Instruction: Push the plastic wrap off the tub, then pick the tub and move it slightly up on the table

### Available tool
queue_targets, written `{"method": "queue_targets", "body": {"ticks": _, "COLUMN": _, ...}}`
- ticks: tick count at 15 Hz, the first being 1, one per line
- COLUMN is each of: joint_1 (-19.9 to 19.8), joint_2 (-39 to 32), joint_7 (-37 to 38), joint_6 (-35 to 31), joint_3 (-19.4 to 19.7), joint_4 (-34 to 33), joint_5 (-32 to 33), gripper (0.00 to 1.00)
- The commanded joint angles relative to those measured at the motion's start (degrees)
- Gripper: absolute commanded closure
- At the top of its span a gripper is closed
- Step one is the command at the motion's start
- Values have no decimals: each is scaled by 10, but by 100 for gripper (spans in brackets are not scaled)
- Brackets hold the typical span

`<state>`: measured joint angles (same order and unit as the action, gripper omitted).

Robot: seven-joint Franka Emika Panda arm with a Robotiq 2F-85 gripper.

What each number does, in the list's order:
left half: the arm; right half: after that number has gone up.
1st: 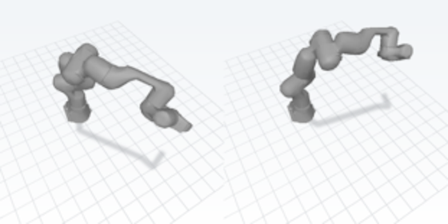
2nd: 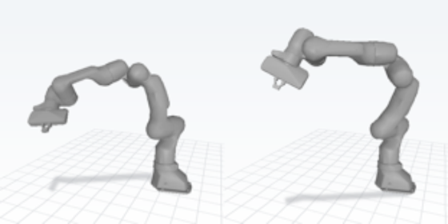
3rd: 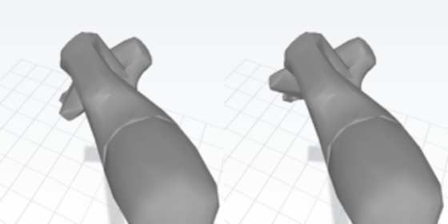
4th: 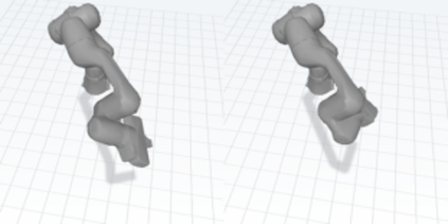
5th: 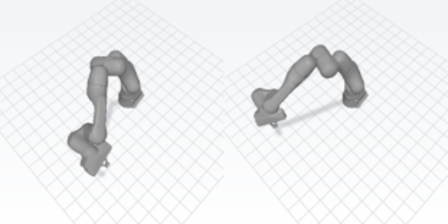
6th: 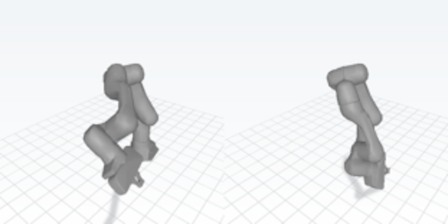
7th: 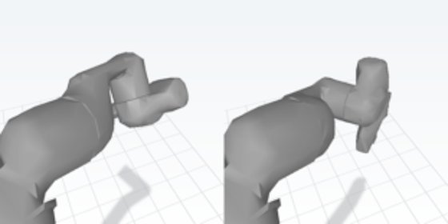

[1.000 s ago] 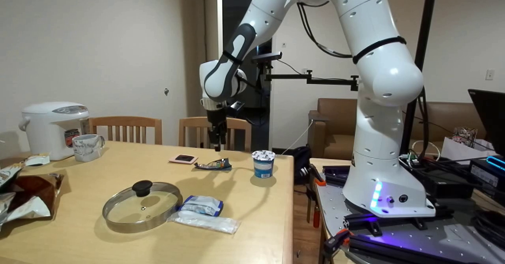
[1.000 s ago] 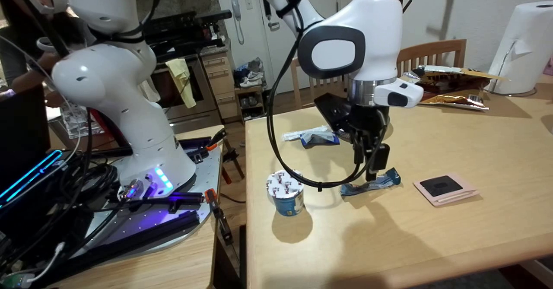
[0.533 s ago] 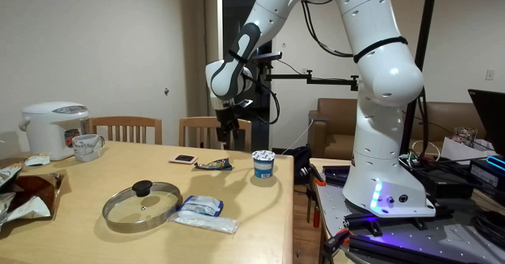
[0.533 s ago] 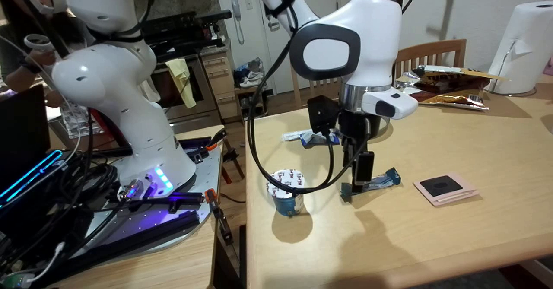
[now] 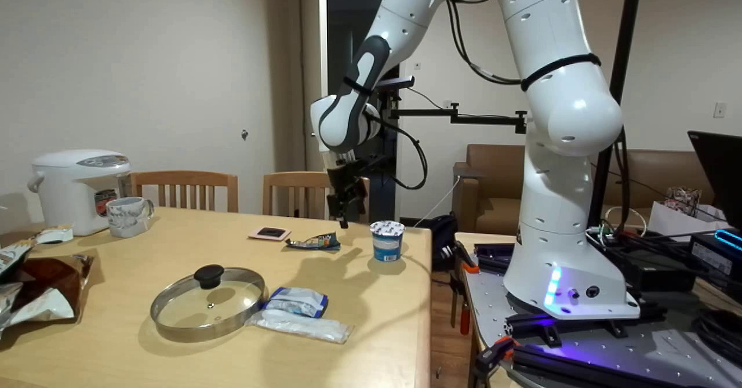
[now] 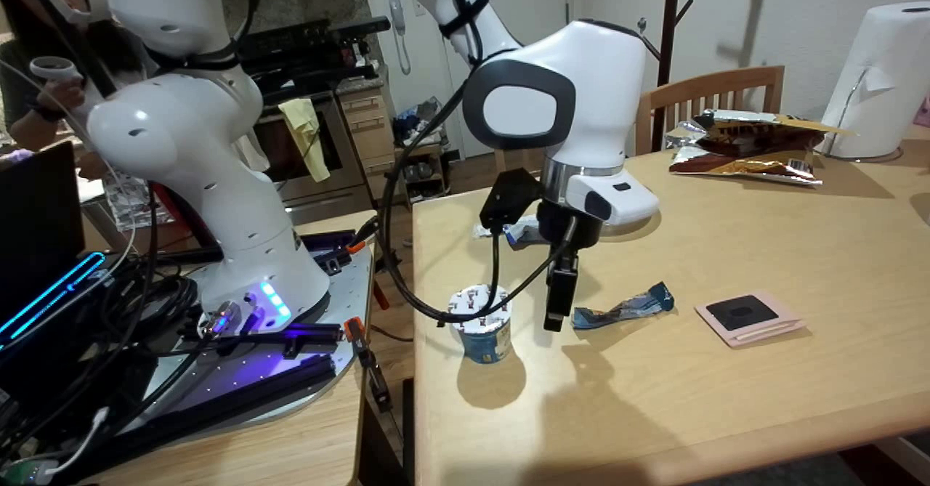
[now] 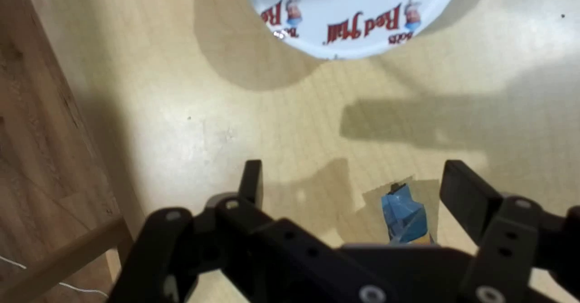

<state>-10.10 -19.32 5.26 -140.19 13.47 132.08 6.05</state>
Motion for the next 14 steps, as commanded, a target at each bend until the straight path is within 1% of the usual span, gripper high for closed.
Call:
{"method": "queue_targets", "body": {"ticks": 1, "joint_1": 7, "joint_2": 27, "joint_7": 59, "joint_6": -31, "joint_3": 5, "joint_4": 46, "joint_5": -11, "gripper": 0}}
{"method": "queue_targets", "body": {"ticks": 4, "joint_1": 12, "joint_2": 34, "joint_7": 102, "joint_6": -59, "joint_3": 10, "joint_4": 71, "joint_5": -10, "gripper": 0}}
{"method": "queue_targets", "body": {"ticks": 6, "joint_1": 22, "joint_2": 41, "joint_7": 140, "joint_6": -69, "joint_3": 23, "joint_4": 88, "joint_5": 4, "gripper": 0}}
{"method": "queue_targets", "body": {"ticks": 11, "joint_1": 44, "joint_2": 54, "joint_7": 224, "joint_6": -67, "joint_3": 61, "joint_4": 117, "joint_5": 33, "gripper": 0}}
{"method": "queue_targets", "body": {"ticks": 14, "joint_1": 46, "joint_2": 61, "joint_7": 243, "joint_6": -64, "joint_3": 69, "joint_4": 128, "joint_5": 33, "gripper": 0}}
